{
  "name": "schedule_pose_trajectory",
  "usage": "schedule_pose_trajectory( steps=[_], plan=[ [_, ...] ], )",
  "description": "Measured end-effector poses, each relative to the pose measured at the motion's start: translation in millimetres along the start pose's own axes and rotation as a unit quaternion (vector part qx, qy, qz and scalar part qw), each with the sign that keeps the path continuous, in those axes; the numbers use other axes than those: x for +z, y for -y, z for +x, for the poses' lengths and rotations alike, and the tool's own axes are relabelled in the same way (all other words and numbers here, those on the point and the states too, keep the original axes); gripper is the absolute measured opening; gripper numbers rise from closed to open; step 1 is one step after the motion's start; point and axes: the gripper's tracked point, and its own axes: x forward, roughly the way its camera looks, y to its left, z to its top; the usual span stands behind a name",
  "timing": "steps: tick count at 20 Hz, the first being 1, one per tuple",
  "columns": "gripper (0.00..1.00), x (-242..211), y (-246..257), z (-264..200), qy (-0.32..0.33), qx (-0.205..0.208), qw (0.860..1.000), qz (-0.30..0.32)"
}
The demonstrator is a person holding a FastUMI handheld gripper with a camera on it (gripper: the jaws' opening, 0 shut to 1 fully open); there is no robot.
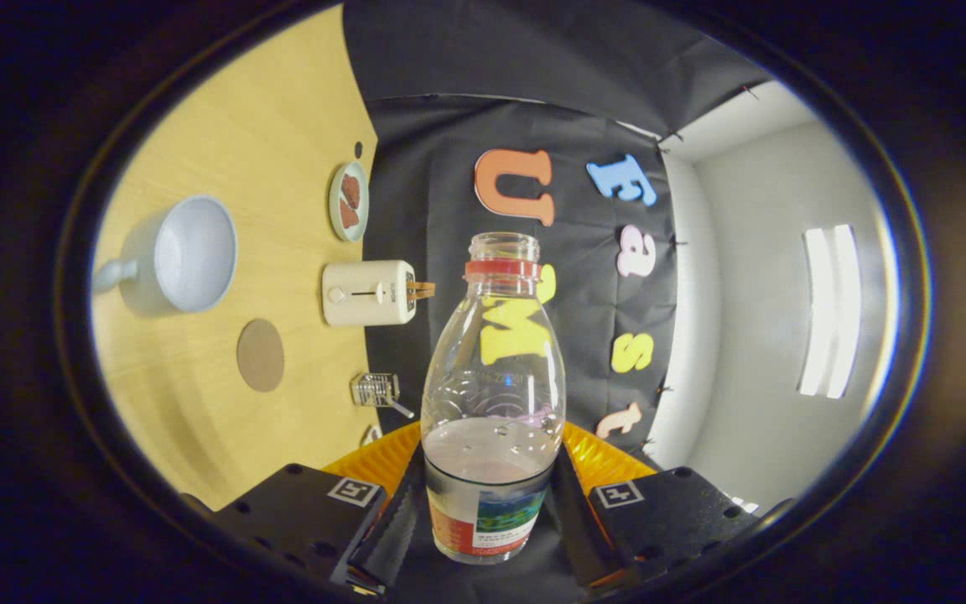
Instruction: Take the bottle from table, then pour the juice into the cup, finally place the bottle on the coaster
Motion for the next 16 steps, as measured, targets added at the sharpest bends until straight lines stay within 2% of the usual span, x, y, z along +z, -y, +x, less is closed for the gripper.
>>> schedule_pose_trajectory(
  steps=[5, 9, 13, 16],
  plan=[
    [0.79, 4, -12, 0, -0.033, 0.058, 0.989, 0.132],
    [0.79, 13, -19, -4, -0.058, 0.098, 0.961, 0.252],
    [0.79, 26, -6, 0, -0.052, 0.096, 0.943, 0.314],
    [0.79, 36, -2, 5, -0.047, 0.106, 0.924, 0.365]
  ],
)
